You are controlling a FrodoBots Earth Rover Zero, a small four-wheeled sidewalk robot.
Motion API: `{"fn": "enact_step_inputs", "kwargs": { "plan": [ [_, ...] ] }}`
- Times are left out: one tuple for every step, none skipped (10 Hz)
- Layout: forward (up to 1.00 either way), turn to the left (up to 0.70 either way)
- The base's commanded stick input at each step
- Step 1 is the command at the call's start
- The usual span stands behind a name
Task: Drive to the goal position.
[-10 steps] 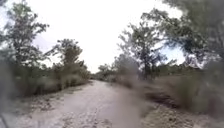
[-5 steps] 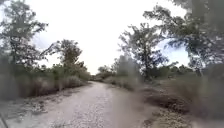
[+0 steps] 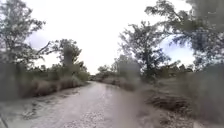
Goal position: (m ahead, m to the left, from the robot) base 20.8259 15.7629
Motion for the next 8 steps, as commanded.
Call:
{"fn": "enact_step_inputs", "kwargs": {
  "plan": [
    [0.45,0.0],
    [0.45,0.0],
    [0.45,0.16],
    [0.45,0.27],
    [0.45,0.27],
    [0.45,0.27],
    [0.45,0.27],
    [0.45,0.18]
  ]
}}
